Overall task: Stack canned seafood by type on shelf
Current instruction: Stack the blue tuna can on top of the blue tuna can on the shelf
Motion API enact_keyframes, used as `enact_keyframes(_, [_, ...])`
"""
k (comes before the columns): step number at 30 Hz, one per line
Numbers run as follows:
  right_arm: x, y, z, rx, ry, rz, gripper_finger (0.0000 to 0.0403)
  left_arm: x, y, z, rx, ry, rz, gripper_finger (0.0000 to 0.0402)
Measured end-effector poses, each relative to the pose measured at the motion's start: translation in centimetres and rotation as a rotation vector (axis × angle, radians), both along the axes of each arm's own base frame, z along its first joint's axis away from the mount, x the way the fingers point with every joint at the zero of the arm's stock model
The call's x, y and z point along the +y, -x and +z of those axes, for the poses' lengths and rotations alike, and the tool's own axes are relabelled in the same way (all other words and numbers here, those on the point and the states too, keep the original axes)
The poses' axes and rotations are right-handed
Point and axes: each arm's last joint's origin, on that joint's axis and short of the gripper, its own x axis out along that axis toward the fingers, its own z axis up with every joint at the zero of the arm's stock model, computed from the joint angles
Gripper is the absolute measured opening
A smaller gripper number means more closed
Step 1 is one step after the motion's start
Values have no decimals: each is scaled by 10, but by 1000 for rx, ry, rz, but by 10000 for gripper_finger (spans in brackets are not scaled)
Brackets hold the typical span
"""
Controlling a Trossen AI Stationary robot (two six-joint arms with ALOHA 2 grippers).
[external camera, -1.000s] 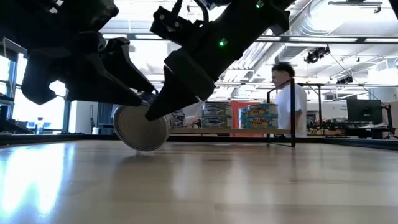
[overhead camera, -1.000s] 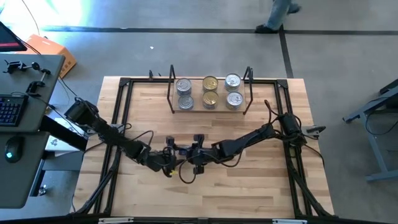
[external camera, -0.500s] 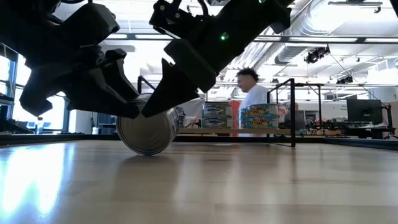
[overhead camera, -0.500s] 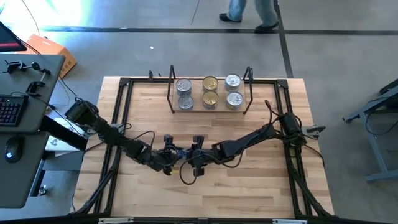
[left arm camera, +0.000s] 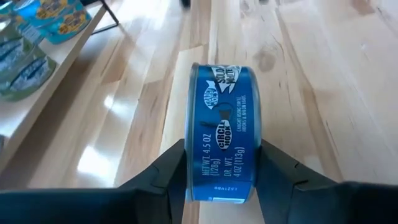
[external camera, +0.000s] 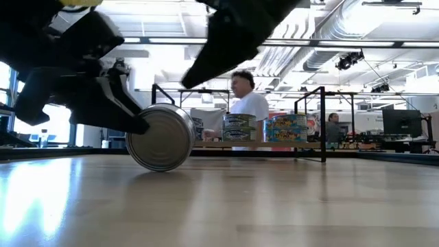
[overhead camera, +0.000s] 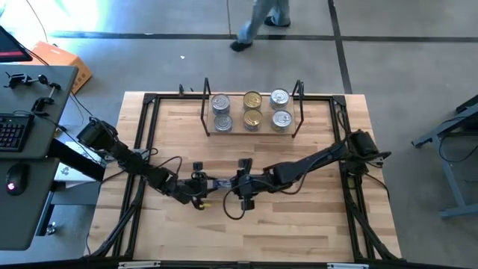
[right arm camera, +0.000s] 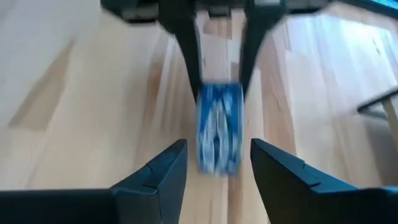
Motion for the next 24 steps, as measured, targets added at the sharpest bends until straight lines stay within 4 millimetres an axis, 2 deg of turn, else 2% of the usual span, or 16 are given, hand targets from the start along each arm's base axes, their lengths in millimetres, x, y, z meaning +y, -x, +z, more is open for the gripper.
enact_keyframes(2, [-2,8,-4,11,13,-14,167,2,6,-5,-28,23,4,126])
enact_keyframes(6, [-4,21,-35,-15,40,-63,167,6,20,-13,-110,69,-8,126])
enact_keyframes(10, [-11,29,-58,-142,-117,-45,168,13,33,-19,-150,92,-20,126])
enact_keyframes(14, [-22,28,-60,-234,-218,-2,191,16,39,-24,-141,88,-17,126])
enact_keyframes(20, [-33,18,-58,-247,-127,72,270,17,40,-24,-133,90,-20,126])
enact_keyframes(24, [-36,9,-58,-267,-78,81,294,17,40,-24,-134,92,-22,126])
